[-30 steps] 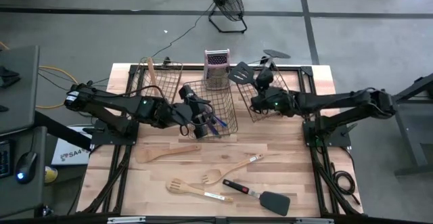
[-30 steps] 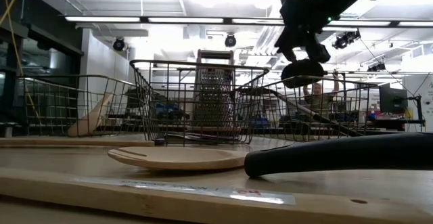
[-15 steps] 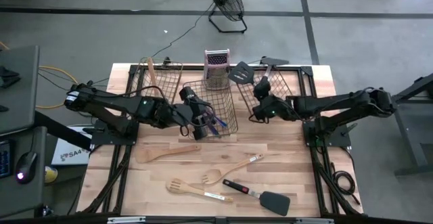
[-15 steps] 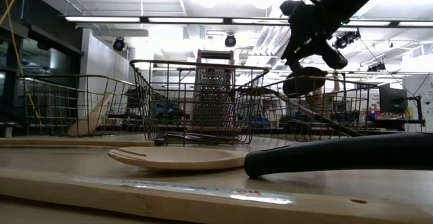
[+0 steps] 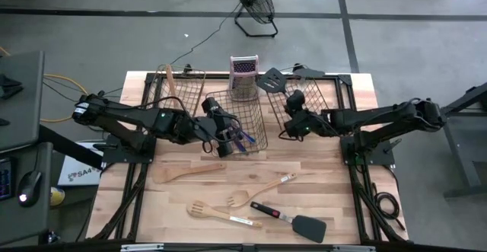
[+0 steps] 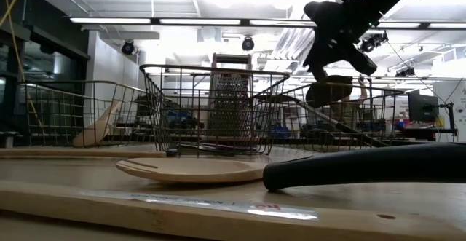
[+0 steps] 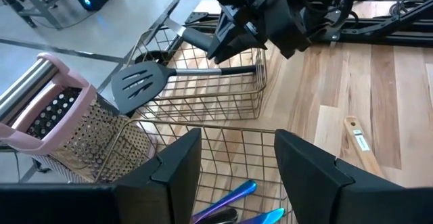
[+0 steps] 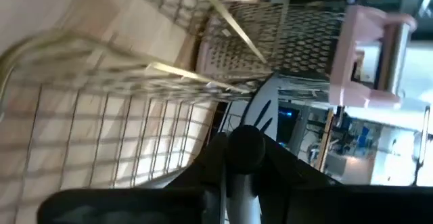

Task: Pick & Place Kitchen Items
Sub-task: Put the left black spatula into the right wire basket

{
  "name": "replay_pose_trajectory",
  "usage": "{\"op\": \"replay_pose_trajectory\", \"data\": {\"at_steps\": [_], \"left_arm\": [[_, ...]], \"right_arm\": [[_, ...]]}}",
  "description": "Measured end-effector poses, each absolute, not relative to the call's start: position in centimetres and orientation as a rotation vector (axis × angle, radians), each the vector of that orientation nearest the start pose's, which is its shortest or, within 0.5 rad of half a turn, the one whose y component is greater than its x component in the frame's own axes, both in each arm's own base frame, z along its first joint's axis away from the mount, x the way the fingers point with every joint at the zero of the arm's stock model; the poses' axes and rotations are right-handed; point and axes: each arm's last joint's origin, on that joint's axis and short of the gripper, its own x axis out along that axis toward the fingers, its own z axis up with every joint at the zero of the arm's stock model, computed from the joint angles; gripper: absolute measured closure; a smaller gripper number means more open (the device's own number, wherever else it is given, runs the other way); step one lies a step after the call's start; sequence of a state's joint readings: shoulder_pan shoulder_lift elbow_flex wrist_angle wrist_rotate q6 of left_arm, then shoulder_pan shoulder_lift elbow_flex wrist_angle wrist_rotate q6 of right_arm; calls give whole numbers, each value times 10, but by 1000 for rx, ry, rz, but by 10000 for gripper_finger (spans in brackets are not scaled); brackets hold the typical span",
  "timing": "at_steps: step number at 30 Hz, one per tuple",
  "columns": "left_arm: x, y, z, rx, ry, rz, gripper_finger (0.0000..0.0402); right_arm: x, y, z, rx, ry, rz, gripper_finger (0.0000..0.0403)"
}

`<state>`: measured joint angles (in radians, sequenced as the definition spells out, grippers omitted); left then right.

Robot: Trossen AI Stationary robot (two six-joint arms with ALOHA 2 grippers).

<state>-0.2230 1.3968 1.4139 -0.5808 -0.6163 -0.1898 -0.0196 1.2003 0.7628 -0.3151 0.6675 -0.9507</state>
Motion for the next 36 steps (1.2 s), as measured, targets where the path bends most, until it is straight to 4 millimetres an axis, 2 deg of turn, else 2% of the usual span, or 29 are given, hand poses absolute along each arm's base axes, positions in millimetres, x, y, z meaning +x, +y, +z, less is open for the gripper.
{"op": "replay_pose_trajectory", "data": {"at_steps": [5,9,18,32,36], "left_arm": [[292,-49,379,48,479,429,217],[292,-49,379,49,479,429,217],[292,-49,379,49,479,429,217],[292,-49,378,51,483,430,217],[292,-49,378,51,483,430,217]], "right_arm": [[240,-23,241,-993,939,-355,363],[241,-23,243,-967,910,-377,363],[241,-22,241,-1146,950,-231,363],[238,-19,233,-1172,984,-52,363],[240,-22,229,-1161,1007,-50,362]]}}
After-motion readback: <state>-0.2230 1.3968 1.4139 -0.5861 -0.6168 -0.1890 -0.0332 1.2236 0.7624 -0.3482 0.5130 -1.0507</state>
